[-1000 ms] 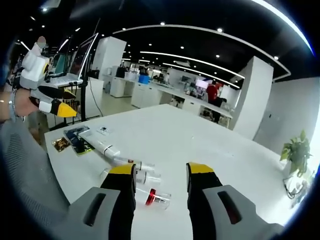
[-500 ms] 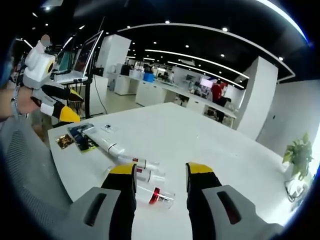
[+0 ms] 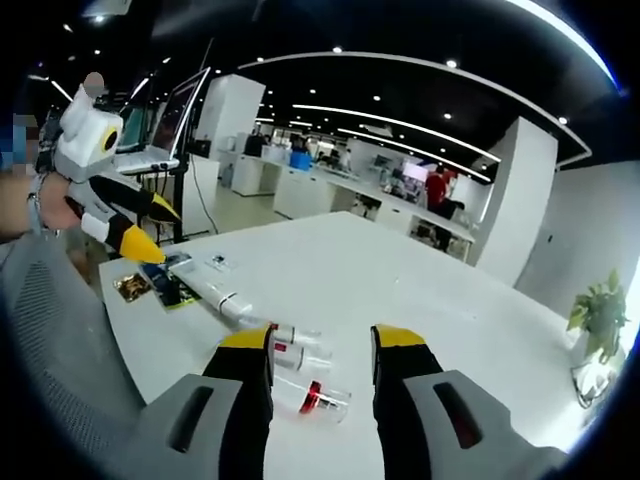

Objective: Arrange the skincare products in the storage area until every visible bottle or jar stands upright without overlapping.

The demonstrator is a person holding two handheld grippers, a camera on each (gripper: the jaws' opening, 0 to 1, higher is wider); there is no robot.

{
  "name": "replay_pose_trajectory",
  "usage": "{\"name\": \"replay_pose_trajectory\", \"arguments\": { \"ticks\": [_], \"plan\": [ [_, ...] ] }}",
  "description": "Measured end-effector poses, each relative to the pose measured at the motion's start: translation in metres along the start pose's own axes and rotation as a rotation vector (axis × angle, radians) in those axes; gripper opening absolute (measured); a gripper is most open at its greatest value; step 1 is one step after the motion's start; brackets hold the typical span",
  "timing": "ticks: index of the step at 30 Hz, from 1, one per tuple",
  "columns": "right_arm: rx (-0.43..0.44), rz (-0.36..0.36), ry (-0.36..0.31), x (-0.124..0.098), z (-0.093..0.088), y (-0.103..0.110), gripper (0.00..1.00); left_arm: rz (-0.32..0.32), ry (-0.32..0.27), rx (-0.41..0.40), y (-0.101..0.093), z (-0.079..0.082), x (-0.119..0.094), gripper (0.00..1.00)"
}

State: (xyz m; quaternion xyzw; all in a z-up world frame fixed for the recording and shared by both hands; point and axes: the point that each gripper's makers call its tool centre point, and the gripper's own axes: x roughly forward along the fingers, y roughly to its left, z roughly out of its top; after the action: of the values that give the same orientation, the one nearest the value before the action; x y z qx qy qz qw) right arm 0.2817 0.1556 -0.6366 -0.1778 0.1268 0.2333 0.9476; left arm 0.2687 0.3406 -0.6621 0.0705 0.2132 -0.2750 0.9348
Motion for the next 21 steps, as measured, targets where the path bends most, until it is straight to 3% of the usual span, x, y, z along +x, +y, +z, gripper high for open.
{"name": "replay_pose_trajectory", "arguments": {
  "ticks": [15,21],
  "plan": [
    [0.004,0.004,0.009,-0.001,-0.002,0.0,0.36,-0.202,0.119,0.133,-0.044,-0.005,0.041,0.54],
    [0.003,0.005,0.021,0.0,-0.004,0.0,0.35,-0.247,0.171,0.177,-0.057,-0.012,0.057,0.52]
  ]
}}
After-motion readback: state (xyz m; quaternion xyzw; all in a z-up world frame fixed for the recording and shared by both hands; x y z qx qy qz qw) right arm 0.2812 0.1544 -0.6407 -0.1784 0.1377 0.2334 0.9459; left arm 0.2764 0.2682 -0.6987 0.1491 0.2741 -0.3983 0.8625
